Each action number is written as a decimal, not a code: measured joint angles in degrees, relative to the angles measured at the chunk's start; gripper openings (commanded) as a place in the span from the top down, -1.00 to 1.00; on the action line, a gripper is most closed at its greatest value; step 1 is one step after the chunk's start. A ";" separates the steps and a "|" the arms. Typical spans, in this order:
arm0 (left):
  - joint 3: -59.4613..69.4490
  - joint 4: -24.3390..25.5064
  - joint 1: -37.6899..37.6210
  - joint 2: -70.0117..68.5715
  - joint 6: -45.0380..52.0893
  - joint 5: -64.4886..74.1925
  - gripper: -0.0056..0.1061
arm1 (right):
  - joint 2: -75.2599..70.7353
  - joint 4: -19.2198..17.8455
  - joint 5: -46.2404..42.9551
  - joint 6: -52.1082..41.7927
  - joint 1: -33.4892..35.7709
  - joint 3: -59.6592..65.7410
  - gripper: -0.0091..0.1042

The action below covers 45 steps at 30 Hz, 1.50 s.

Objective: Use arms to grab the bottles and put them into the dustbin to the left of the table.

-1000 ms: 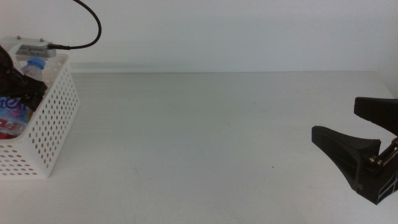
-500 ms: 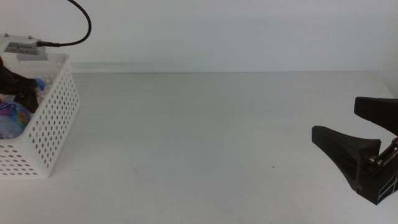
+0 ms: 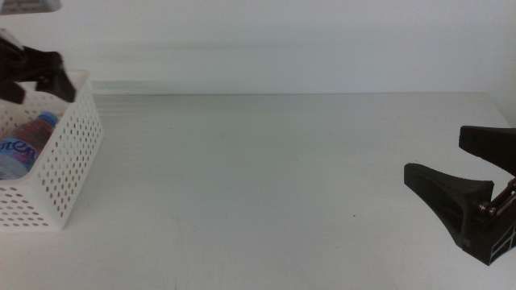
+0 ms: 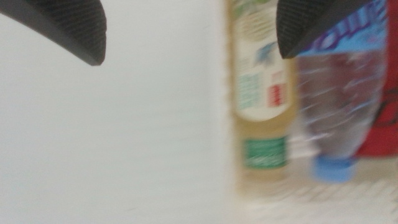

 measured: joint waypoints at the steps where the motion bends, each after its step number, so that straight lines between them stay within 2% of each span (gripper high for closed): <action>1: 2.11 -0.72 -1.13 -1.61 0.76 -1.82 -0.71 | 0.00 0.00 0.00 0.00 0.00 0.00 -0.47; 14: 14.00 -1.43 -17.93 -18.92 5.81 -16.89 -0.71 | 0.00 0.00 0.00 0.00 0.00 0.00 -0.47; 22: 24.10 -1.83 -25.26 -27.38 5.94 -24.75 -0.71 | 0.00 0.00 0.00 0.00 0.00 0.00 -0.47; 31: 32.64 -2.55 -27.09 -35.80 5.94 -28.40 -0.71 | 0.00 0.00 0.00 0.00 0.00 0.00 -0.47; 45: 33.26 -2.67 -27.09 -37.17 5.94 -30.86 -0.71 | 0.00 0.00 0.00 0.00 0.00 0.00 -0.47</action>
